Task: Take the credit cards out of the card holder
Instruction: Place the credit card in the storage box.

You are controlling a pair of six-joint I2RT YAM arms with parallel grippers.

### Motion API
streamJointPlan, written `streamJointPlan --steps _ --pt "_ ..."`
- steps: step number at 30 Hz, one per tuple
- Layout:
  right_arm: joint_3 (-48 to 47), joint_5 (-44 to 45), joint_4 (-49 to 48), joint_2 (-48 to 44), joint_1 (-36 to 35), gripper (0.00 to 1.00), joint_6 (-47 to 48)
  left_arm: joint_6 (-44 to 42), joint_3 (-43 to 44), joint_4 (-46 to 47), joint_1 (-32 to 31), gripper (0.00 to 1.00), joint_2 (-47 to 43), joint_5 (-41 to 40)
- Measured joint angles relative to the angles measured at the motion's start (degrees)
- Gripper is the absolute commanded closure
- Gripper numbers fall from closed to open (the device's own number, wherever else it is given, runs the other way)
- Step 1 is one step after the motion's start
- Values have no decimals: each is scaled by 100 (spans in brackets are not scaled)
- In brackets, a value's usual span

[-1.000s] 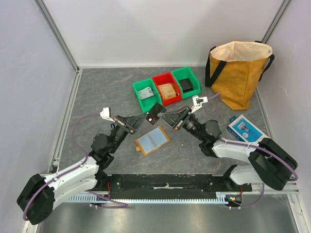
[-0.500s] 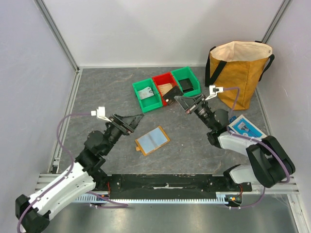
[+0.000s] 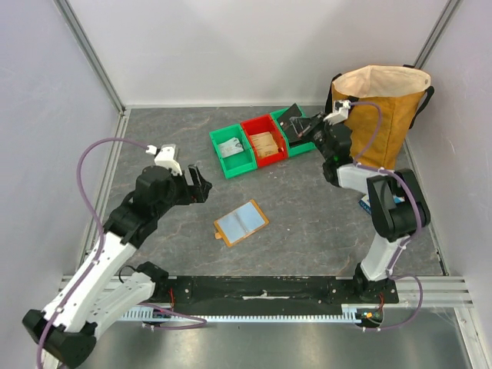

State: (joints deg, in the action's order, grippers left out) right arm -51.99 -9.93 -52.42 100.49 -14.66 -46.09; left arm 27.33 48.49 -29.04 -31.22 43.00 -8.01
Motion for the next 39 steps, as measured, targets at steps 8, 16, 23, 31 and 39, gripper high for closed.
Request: streamJointPlan --steps 8,16,23,31,39 --pt "-1600 525 1010 1390 190 100 734 -817 -507 -225 975 16 459 765" --pt "-2326 772 1665 2315 240 100 1023 -1016 -728 -214 1054 16 216 658" --pt "-2334 723 1777 2485 240 77 1014 -1056 -732 -210 1058 17 195 671" --pt "-2129 1054 2297 2179 240 47 1296 -1064 -741 -205 1060 18 197 791" --pt "-1539 1471 3012 874 216 34 1770 -1075 -765 -199 1060 18 227 1027"
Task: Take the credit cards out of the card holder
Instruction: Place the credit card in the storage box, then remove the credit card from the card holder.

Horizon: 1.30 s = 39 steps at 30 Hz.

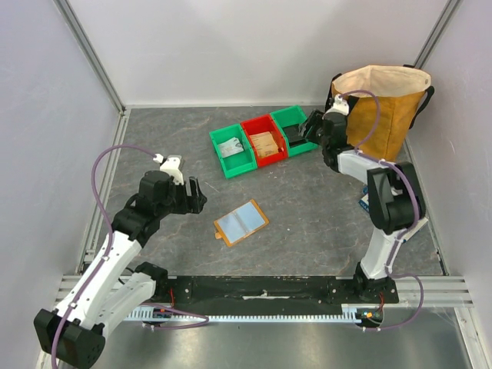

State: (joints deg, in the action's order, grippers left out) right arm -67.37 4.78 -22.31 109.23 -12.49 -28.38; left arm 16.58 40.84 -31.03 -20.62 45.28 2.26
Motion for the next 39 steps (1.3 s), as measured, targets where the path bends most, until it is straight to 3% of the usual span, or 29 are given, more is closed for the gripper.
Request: streamJointPlan --steps 8,18,25,30,33,39 --pt "852 -107 570 -1740 -654 26 979 4 0 7 2 18 197 481" --pt "2225 -704 1335 -2959 -2841 16 1696 581 -439 79 2 18 404 997" --pt "2326 -501 1602 -2892 -4087 15 1853 1202 -1003 260 -31 18 216 1163" --pt "2127 -164 1683 -2291 -4800 15 1945 1663 -1464 756 -229 19 120 1145" --pt "1904 33 1744 -1823 -5075 16 1993 1915 -1845 1056 -380 24 140 1051" --pt "1567 348 1908 -1235 -5362 18 2055 2177 -2380 1427 -426 45 232 848"
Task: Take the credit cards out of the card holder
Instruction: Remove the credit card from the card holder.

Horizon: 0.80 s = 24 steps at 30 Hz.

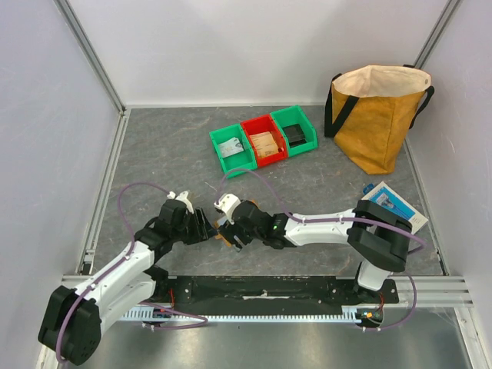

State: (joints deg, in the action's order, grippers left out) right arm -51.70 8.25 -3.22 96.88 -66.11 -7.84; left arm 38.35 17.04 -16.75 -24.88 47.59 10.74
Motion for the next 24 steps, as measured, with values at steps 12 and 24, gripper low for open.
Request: streamJointPlan --steps 12,24 --pt "-518 758 476 621 -341 57 87 166 -343 662 -13 98 254 13" --pt "-549 1488 960 402 -68 82 -9 179 -352 715 -46 98 247 170"
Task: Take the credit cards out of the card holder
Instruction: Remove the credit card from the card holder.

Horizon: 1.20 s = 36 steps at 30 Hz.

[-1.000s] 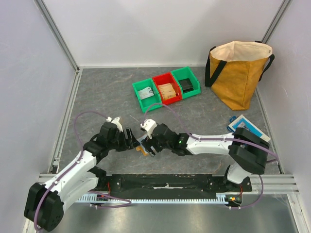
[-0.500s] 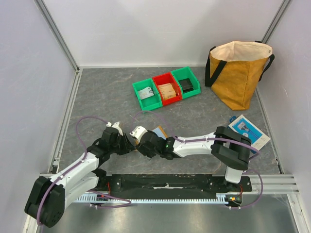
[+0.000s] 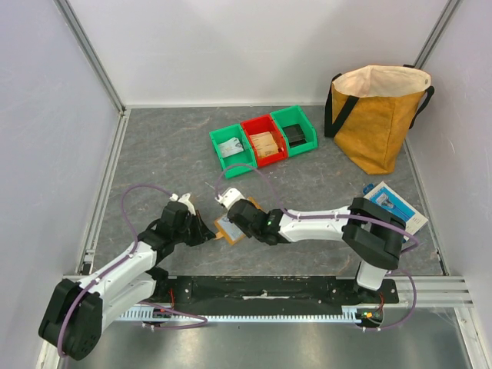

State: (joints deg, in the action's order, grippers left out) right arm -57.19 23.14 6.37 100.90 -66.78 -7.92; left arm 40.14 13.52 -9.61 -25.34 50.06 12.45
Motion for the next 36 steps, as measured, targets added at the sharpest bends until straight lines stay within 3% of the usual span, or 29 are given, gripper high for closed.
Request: streamJointPlan --steps 2,3,6,8,13,19,25,36 --pt "0 26 92 -85 144 77 -68 0 0 4 -15 98 -2 13" --pt "0 136 284 -229 470 64 -293 0 0 46 -31 98 -4 22" --pt "0 326 444 -284 612 50 -411 0 0 66 -46 98 2 20" --pt "0 483 664 -339 708 45 -483 -2 0 66 -59 98 46 20" --pt "0 302 820 -621 726 44 -463 -2 0 66 -79 97 116 11" --pt "-7 -828 321 -870 699 37 -282 -2 11 22 -85 98 50 -42" --pt "-188 -1427 79 -409 533 32 11 -2 46 -9 -87 98 70 -44" --pt "-216 -1886 -7 234 472 36 35 -2 52 -15 -87 98 96 -96"
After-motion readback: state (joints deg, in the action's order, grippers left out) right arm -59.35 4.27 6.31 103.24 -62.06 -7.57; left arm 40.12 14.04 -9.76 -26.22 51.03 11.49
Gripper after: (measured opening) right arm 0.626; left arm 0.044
